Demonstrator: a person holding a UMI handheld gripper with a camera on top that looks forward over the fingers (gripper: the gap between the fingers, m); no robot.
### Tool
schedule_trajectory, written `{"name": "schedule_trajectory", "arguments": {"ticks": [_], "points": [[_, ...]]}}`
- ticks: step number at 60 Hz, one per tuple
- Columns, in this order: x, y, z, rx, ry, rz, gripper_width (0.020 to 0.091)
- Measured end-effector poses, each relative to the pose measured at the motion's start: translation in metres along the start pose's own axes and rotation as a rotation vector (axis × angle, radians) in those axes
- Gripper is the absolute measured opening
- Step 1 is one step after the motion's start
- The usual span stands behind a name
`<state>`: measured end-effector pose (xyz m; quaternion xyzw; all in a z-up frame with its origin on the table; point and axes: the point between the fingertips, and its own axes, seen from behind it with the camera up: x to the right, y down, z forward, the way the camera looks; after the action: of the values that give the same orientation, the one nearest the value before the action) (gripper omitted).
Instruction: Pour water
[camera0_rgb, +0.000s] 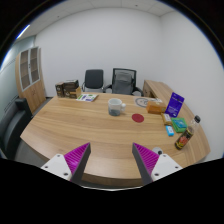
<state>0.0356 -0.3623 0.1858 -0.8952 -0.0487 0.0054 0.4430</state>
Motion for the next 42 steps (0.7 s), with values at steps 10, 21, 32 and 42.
{"name": "schedule_trajectory", "arguments": {"ticks": [10,21,32,42], "points": [[0.106,0.044,0.012,-0.023,0.038,0.024,0.0859],[0.238,0.085,0.036,-0.016,0.108,0.006,0.0862],[0.343,0.096,0.069,0.015,0.138,0.038,0.0853],[0.401,0.069,0.114,0.076,0.153,0.083,0.0858]]}}
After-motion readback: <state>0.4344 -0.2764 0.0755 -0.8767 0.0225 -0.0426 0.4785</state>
